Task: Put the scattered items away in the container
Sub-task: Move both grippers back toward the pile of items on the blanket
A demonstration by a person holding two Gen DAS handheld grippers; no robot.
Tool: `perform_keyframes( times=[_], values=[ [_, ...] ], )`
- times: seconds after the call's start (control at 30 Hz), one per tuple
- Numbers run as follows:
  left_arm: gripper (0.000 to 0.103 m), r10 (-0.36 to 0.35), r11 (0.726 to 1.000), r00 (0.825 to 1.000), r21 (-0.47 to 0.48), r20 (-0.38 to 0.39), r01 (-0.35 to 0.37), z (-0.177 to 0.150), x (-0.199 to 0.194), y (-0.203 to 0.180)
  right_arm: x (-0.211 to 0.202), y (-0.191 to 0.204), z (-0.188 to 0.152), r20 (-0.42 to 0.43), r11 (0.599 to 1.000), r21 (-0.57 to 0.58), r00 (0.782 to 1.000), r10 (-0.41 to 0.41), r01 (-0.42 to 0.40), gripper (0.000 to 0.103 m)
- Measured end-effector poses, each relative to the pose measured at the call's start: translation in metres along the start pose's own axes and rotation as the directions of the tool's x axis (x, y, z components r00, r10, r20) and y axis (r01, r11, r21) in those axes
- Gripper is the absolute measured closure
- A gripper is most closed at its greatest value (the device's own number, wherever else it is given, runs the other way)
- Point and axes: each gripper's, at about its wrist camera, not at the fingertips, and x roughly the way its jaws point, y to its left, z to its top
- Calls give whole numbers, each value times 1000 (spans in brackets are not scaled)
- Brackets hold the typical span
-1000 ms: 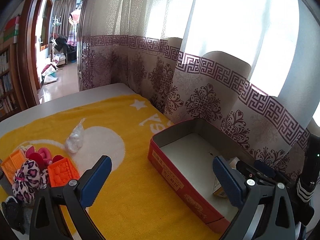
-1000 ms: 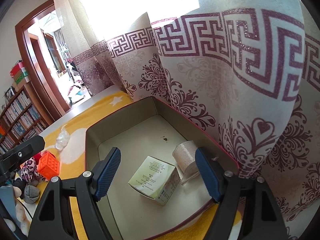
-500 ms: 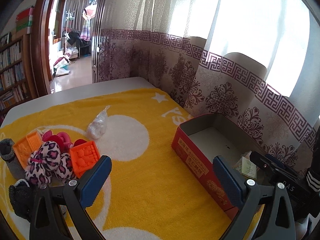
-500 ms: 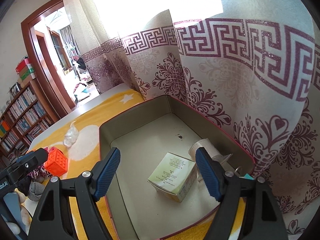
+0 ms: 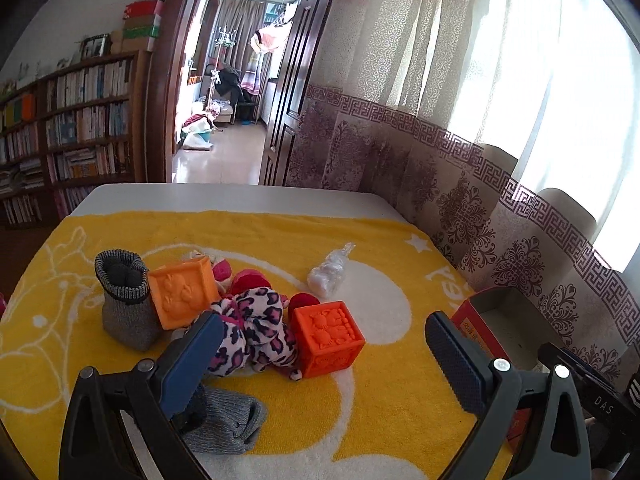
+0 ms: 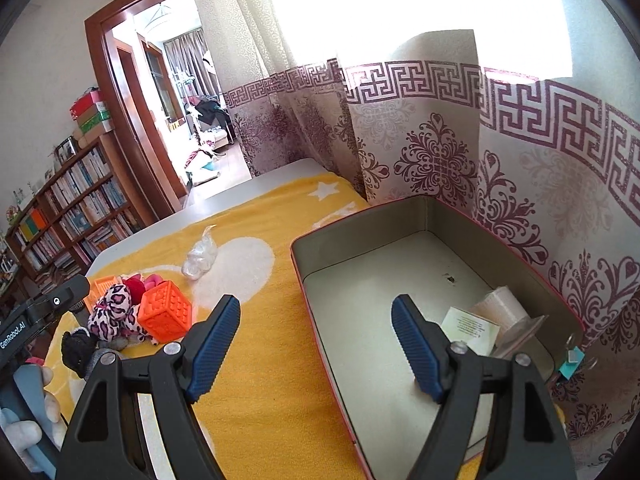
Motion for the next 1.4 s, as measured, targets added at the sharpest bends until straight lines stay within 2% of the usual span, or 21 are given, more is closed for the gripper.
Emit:
perform_keyframes(
  times=[0.1, 0.27, 0.5, 0.8, 1.03, 1.4],
  values=[
    [1, 63, 997, 998, -44, 30, -62, 3, -8, 29, 7, 20, 1, -14, 999, -29, 999, 36, -36, 22],
    [1, 110, 986, 993, -131, 47, -103, 6, -19, 73, 16, 54, 2, -33, 992, -82, 995, 92, -95, 22],
    [1, 132, 972, 991, -197, 23, -125, -4, -24, 114, 30, 87, 1, -74, 981, -125, 987, 142, -151, 22],
    [1, 98, 977, 995, -189, -4, -97, -13, -22, 118, 50, 112, 2, -128, 969, -155, 977, 172, -191, 22],
    [1, 100, 974, 995, -204, -12, -100, -14, -21, 121, 72, 136, 6, -172, 954, -200, 966, 192, -225, 22],
    [1, 99, 975, 994, -193, -40, -105, -16, -13, 119, 122, 156, -8, -265, 946, -242, 953, 150, -216, 22]
  ],
)
